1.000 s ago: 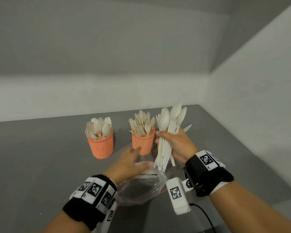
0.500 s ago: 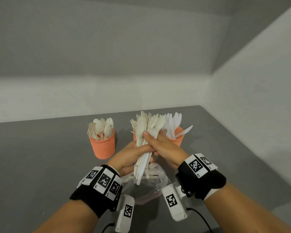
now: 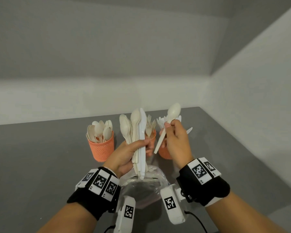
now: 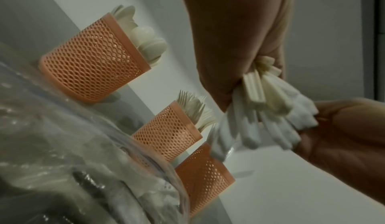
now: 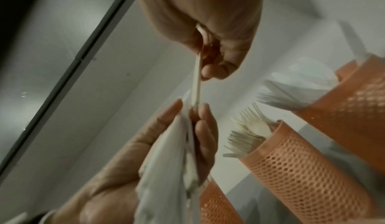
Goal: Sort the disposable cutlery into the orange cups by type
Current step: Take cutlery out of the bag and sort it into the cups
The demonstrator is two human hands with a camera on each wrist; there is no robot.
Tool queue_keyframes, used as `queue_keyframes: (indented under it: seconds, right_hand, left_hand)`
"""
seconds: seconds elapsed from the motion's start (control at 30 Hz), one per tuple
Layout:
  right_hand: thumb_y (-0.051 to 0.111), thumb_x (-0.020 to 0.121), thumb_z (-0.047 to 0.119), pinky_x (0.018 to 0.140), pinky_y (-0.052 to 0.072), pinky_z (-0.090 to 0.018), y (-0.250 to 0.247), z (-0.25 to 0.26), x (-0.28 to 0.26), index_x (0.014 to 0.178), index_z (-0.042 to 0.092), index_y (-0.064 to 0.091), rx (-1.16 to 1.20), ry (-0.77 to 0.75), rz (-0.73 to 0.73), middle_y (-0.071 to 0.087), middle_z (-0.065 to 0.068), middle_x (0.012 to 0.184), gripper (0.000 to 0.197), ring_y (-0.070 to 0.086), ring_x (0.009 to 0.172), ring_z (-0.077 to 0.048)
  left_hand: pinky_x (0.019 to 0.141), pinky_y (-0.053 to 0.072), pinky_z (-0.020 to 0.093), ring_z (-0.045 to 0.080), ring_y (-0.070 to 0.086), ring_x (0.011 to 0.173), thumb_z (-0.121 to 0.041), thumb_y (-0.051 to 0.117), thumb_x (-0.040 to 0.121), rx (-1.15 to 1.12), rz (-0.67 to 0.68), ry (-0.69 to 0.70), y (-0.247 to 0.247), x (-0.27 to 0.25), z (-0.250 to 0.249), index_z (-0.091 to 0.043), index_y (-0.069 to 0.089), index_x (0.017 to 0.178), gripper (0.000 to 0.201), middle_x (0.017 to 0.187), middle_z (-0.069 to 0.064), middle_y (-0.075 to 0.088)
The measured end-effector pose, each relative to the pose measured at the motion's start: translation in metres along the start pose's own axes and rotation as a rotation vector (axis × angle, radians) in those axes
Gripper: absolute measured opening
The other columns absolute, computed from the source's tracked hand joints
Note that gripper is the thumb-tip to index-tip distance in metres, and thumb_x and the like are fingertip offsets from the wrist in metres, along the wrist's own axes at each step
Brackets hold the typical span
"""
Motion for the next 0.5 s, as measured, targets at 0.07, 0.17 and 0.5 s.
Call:
queue_keyframes:
  seconds: [0.07,0.17,0.5]
  right_hand:
    - [0.050,0.094,0.016,0.060,0.045,-0.037,0.005,-0.008,-0.001,0.078,0.010,0.055,-0.115,0.000,0.087,0.053,-0.011,0.066,0.018,0.049,0.057,-0.023]
    - [0.058,0.089,0.011,0.065,0.048,-0.024,0.022,-0.014,-0.015,0.096,0.004,0.063,-0.244,-0.020,0.225,0.064,-0.008,0.078,0.011,0.057,0.067,-0.017]
    - [0.057,0.090,0.020,0.066,0.045,-0.011,0.029,-0.002,-0.014,0.109,0.010,0.061,-0.201,-0.047,0.376,0.058,0.008,0.078,0.021,0.059,0.072,-0.003]
  left_hand:
    - [0.082,0.055,0.035,0.022,0.066,0.091,-0.009,0.064,0.075,-0.033,-0.001,-0.017,0.000,-0.001,-0.001,0.002,0.061,0.107,0.034,0.098,0.017,0.066]
    - [0.078,0.058,0.038,0.025,0.068,0.093,-0.014,0.065,0.079,-0.070,0.017,-0.047,0.006,0.000,0.001,0.001,0.060,0.114,0.038,0.102,0.017,0.068]
    - [0.078,0.058,0.041,0.028,0.071,0.086,-0.014,0.057,0.088,-0.120,-0.115,0.031,0.001,0.005,-0.004,0.002,0.060,0.110,0.027,0.099,0.022,0.070]
Point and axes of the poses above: each hand's wrist, its own x-axis towards the middle knuckle, its own y-axis out of the palm, z = x × y, the point moved 5 cm from there along x, towards the middle knuckle
